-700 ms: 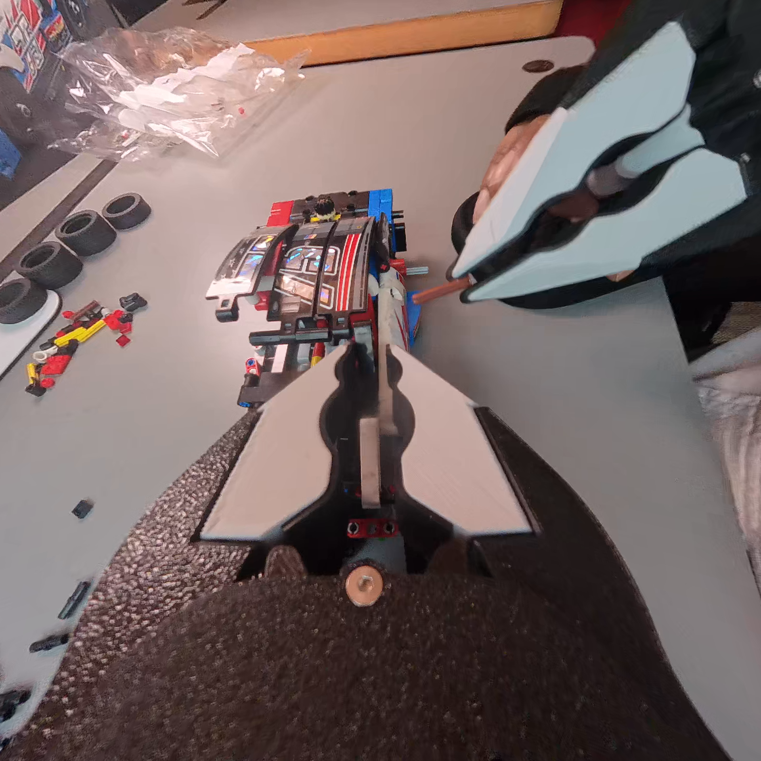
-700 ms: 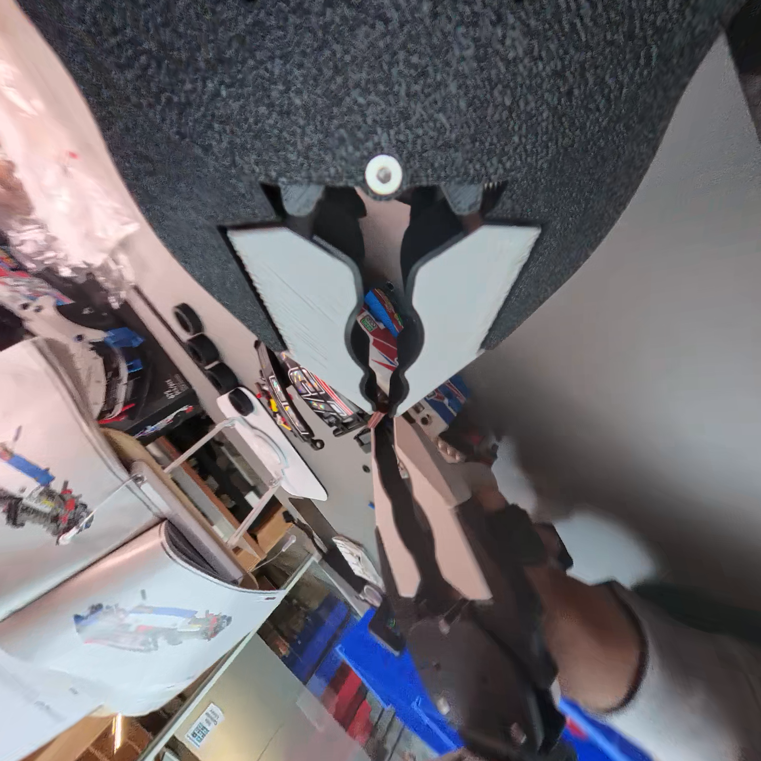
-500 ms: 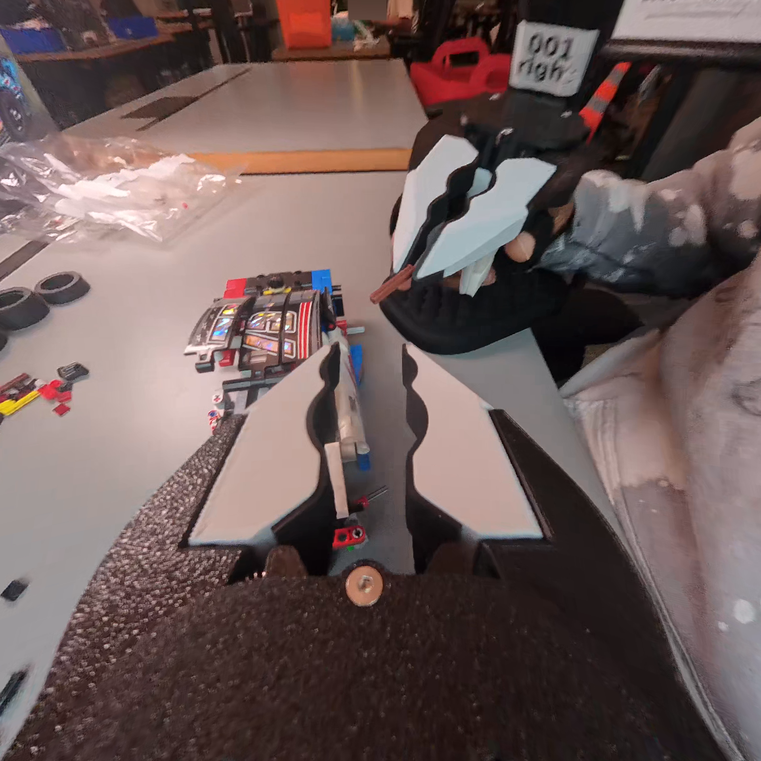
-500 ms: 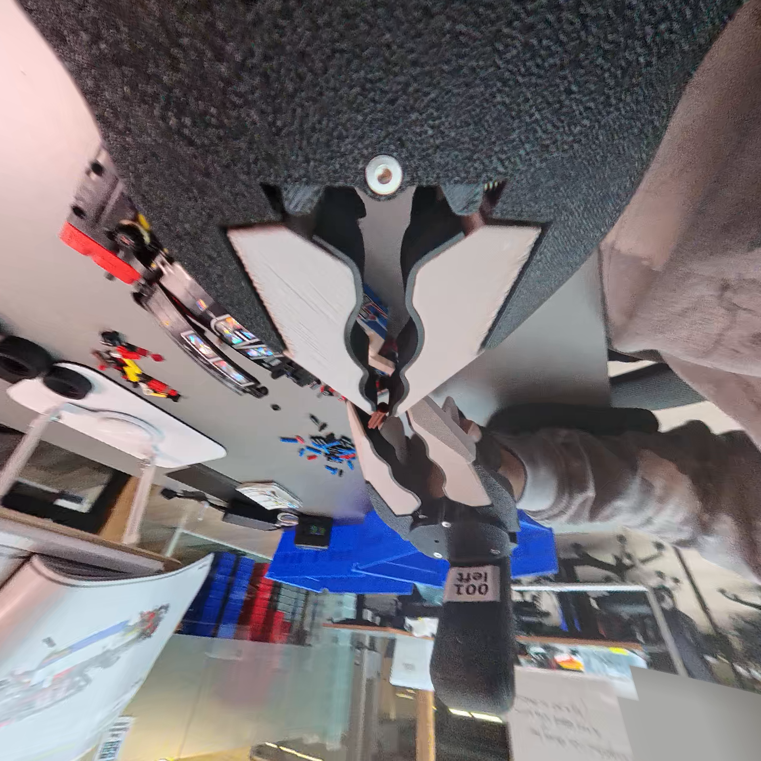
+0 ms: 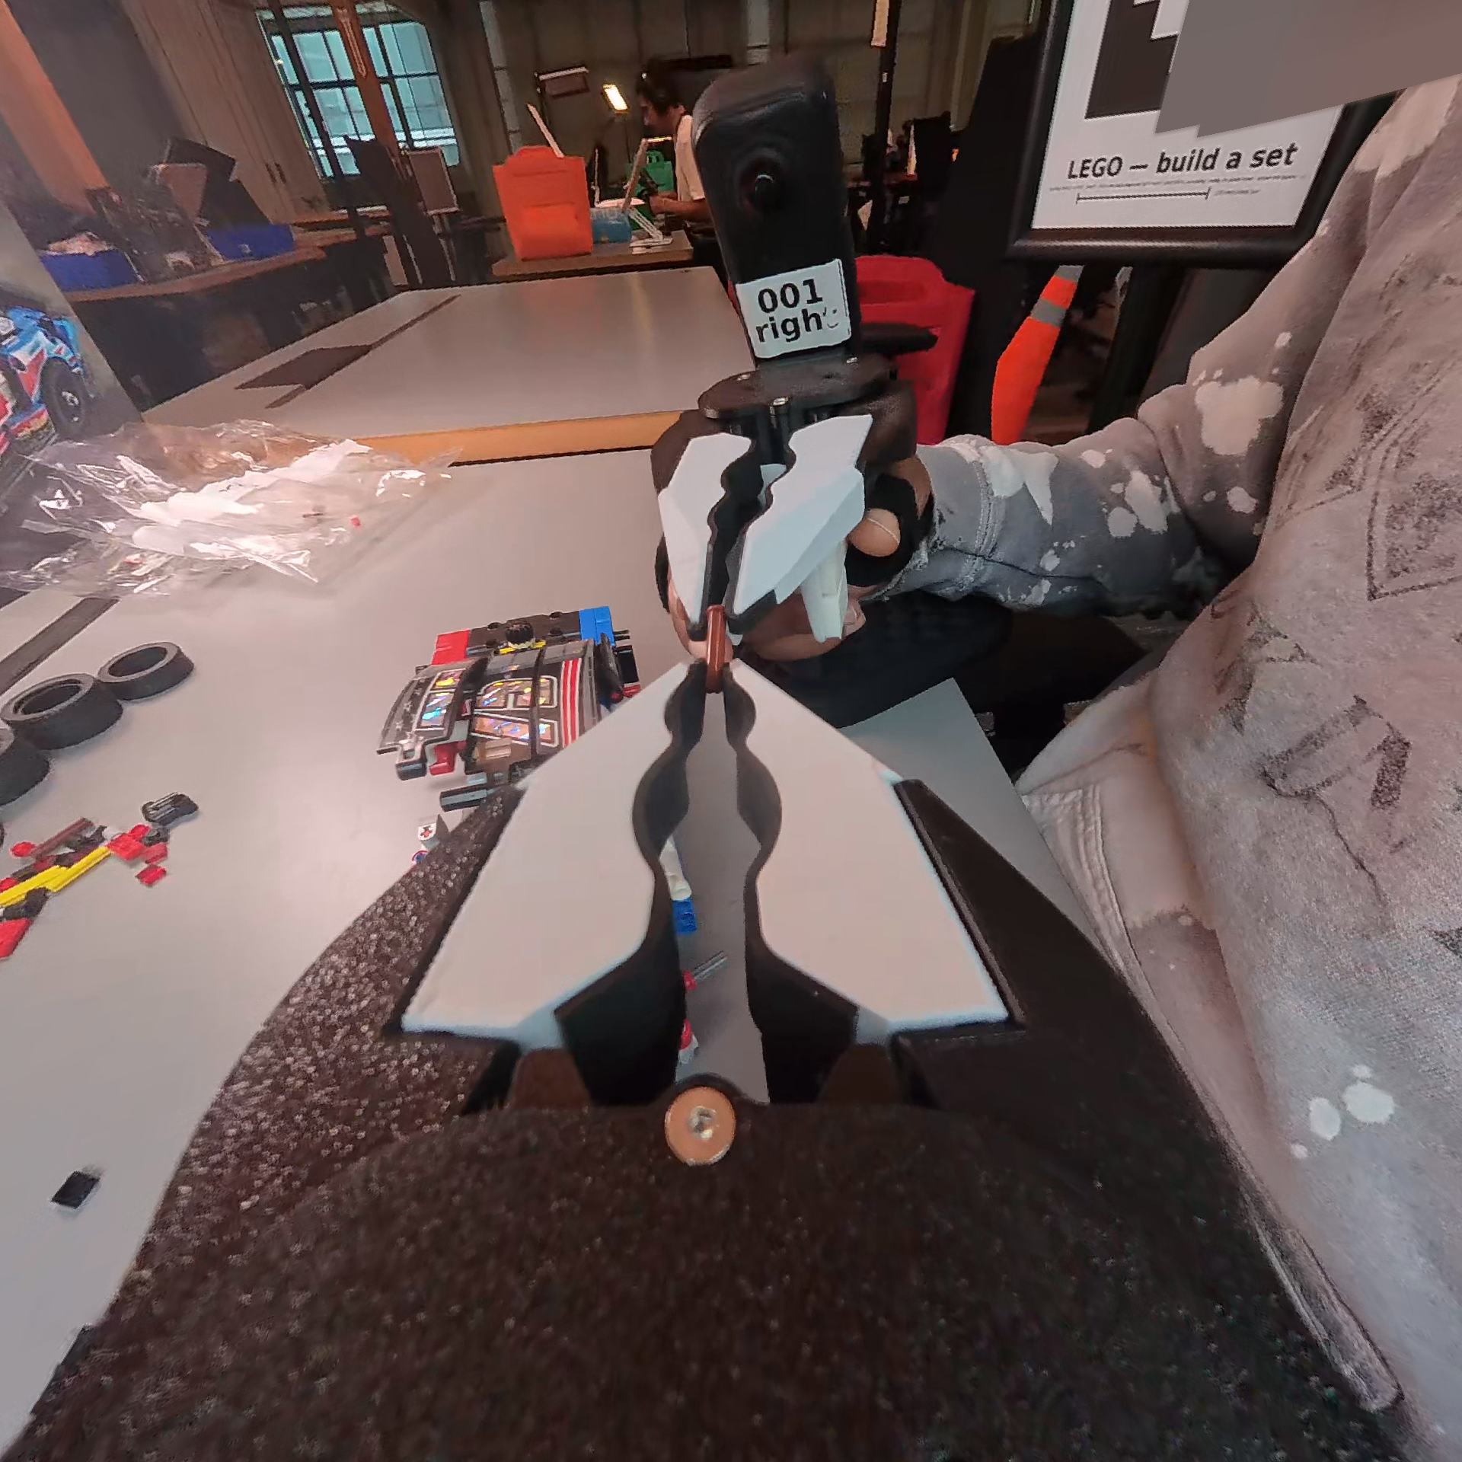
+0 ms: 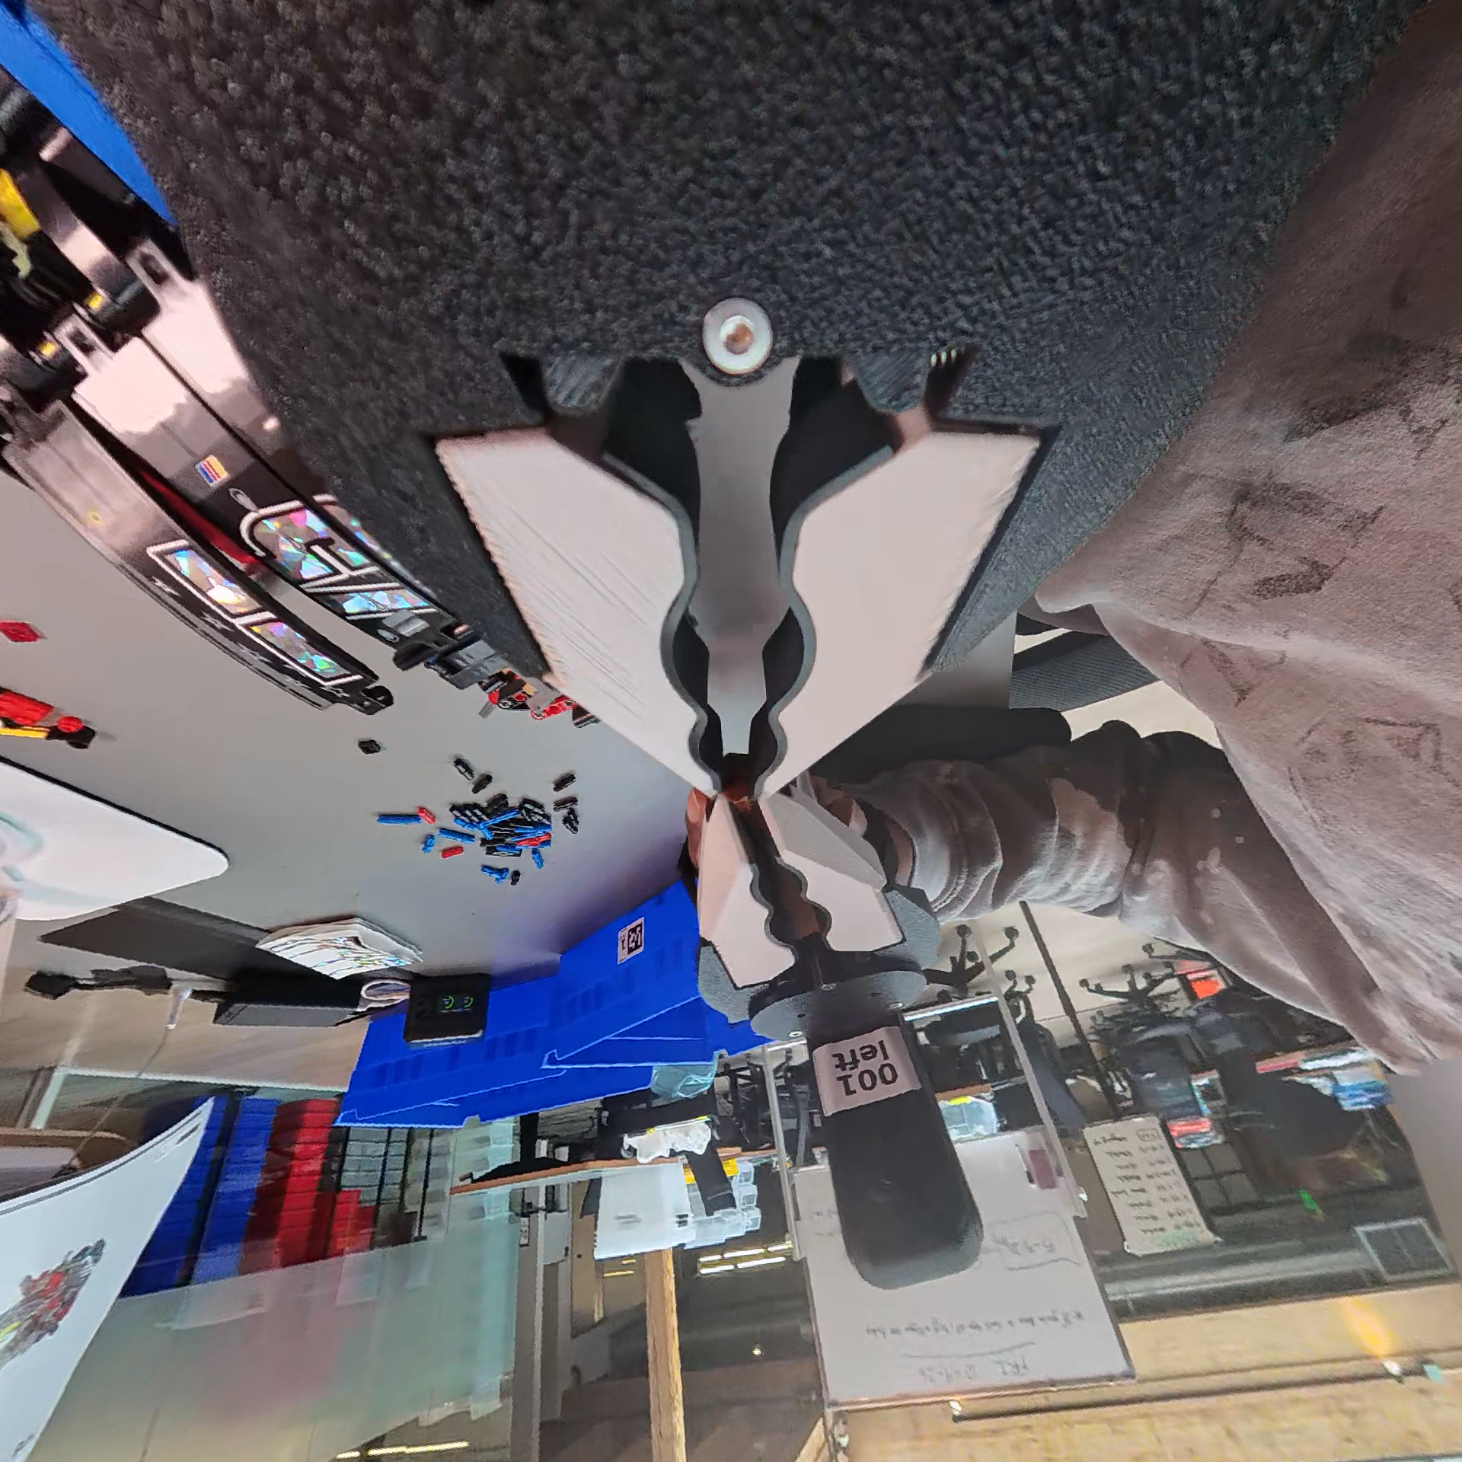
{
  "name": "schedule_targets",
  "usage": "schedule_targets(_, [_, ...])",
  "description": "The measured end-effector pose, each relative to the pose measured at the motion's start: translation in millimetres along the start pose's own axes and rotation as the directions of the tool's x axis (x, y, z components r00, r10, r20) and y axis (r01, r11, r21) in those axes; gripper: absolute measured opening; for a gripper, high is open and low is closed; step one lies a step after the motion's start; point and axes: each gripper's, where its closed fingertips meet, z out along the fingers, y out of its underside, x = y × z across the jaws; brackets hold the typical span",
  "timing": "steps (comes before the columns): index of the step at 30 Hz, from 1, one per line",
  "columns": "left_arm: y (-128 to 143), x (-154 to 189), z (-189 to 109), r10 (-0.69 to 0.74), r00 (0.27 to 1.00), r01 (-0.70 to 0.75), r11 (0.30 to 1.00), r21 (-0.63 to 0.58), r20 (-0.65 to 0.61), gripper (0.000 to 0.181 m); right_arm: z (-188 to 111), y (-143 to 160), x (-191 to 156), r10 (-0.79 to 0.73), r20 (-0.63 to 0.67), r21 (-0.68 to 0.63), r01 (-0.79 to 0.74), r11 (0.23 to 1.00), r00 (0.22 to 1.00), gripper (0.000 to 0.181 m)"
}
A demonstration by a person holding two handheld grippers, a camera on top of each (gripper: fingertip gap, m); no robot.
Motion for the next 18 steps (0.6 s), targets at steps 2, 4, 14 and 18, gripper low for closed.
schedule_targets(2, [1.4, -6.4, -0.8, -0.009, 1.000, 0.009, 1.000, -0.003, 0.029, 0.002, -2.9, -3.7, 6.0, 0.001, -0.024, 0.025, 0.000, 1.000, 1.000, 0.006])
schedule_targets(4, [1.3, -10.0, -2.3, -0.022, 0.999, 0.022, 1.000, 0.006, 0.038, 0.002, -5.2, -5.8, 9.2, 0.007, -0.031, 0.036, -0.006, 0.999, 1.000, 0.008])
schedule_targets(14, [-1.1, -17.3, -1.5, -0.032, 0.996, 0.030, 0.999, 0.026, 0.081, 0.003, 9.1, -6.4, 14.8, -0.173, -0.041, -0.085, 0.169, 0.982, 0.984, 0.005])
schedule_targets(18, [-1.0, -55.8, -17.7, -0.090, 0.959, 0.076, 0.995, 0.063, 0.269, 0.024, 7.8, -38.3, 81.9, -0.262, -0.198, -0.145, 0.236, 0.961, 0.945, 0.004])
